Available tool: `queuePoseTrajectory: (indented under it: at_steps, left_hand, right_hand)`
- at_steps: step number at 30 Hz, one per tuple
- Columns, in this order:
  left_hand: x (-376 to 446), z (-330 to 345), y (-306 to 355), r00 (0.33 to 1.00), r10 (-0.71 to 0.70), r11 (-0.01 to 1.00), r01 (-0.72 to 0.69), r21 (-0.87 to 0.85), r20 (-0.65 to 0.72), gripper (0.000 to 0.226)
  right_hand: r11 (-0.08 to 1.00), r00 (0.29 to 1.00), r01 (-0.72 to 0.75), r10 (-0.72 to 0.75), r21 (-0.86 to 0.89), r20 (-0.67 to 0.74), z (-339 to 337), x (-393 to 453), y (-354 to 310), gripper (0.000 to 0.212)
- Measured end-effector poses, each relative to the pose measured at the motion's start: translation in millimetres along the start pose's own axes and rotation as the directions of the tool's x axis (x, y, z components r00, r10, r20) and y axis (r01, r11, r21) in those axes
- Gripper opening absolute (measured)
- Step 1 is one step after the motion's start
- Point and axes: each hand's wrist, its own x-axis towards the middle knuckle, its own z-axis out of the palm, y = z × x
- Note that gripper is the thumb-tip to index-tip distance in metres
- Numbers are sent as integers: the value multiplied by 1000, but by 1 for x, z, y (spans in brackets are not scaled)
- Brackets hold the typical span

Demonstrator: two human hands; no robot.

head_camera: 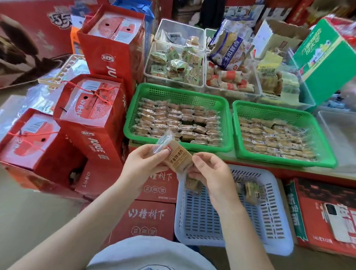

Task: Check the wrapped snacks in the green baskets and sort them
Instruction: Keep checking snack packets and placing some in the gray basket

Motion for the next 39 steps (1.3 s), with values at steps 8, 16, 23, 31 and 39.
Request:
queuePoseTrajectory:
  at_steps: [8, 16, 23, 31, 39]
  left_hand:
    - [-22, -9, -6, 998, 30, 998, -28, -48, 49, 31]
    - [-32, -18, 8, 968, -37, 966, -29, 258, 248, 40]
    - [-38, -16, 25, 839, -181, 859, -119, 498, 513, 44]
    - [-40, 1, 8, 946, -78, 938, -37, 345, 313, 11]
    - [-31, -3, 2, 958, -112, 988, 79, 132, 266, 20]
  right_hand:
    - [986, 997, -1, 13, 169, -71, 7, -20, 14, 19]
    - [987, 973, 127, -144, -99, -182, 8, -36, 13, 9]
    - [451, 771, 557, -594, -698, 231, 13, -57, 4, 5]
    - [775, 903, 426, -396, -466, 168, 15, -56, 0, 7]
    - [980, 995, 94, -100, -176, -28, 7, -44, -6, 48]
